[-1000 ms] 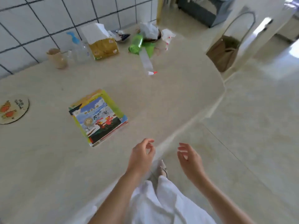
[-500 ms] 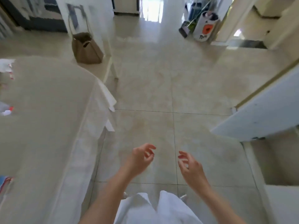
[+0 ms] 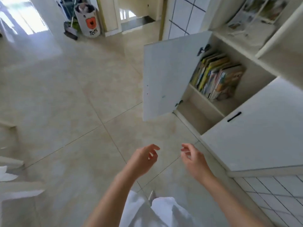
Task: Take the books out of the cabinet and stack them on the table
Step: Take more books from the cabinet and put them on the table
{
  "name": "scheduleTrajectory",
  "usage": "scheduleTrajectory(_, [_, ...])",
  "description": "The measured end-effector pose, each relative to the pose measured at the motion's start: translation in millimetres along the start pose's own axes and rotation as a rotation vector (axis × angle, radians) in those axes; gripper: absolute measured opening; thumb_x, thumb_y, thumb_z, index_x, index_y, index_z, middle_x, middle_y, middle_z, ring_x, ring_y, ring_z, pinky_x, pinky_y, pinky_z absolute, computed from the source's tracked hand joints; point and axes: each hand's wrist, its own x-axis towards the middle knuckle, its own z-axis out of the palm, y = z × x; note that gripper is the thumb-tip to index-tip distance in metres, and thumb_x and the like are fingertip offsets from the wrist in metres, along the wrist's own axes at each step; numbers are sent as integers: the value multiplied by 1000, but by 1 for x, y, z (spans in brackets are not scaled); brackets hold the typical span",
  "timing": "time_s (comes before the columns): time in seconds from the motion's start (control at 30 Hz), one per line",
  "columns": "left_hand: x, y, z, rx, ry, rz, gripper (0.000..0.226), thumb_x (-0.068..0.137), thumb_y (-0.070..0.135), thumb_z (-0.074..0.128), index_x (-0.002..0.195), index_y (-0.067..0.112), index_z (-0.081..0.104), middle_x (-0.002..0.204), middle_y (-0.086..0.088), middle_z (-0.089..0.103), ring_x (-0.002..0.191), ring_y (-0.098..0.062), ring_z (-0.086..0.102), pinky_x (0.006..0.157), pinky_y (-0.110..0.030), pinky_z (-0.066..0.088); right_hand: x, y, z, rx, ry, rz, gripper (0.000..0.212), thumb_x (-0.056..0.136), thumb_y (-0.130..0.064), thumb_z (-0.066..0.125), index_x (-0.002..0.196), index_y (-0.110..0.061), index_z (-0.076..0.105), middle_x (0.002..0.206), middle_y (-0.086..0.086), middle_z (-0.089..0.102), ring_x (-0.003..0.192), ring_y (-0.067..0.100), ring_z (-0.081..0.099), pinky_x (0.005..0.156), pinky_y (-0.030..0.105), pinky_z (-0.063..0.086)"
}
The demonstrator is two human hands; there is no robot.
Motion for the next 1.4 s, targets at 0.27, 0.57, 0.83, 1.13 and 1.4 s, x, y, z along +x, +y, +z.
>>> scheduleTrajectory(0.27, [125,68,38,128,-161,133,34,90,15,58,121,28,58,106,15,61,75,-12,64,78,-27,51,73,39,-88,95,158,150,29,94,-12,54,122,-10,57,109,2,61,100,15,57,91,26,45])
scheduleTrajectory(0.57, [305,121,56,124,-278,158,35,89,14,54,121,27,58,106,13,58,85,-8,59,82,-28,51,223,44,-168,81,179,195,33,94,-18,56,126,-9,56,116,1,63,106,14,57,92,20,39])
scheduleTrajectory(0.83, [434,177,74,153,-375,202,37,93,14,55,129,21,55,126,4,58,108,-13,58,88,-21,42,332,52,-239,173,173,321,31,96,-20,54,126,-14,54,117,0,58,108,15,55,89,26,42])
scheduleTrajectory(1.13, [532,209,137,-67,-310,93,51,90,4,58,139,15,46,138,-7,51,123,-22,52,98,-32,46,425,103,-277,191,151,435,21,99,-29,44,115,-17,51,102,-8,57,103,15,56,101,47,47])
scheduleTrajectory(1.4, [623,246,188,-457,-6,-65,66,83,-8,58,142,17,40,142,-4,49,129,-23,49,106,-43,46,537,126,-297,470,248,677,59,94,-55,42,143,-25,30,135,8,52,116,29,56,99,54,47])
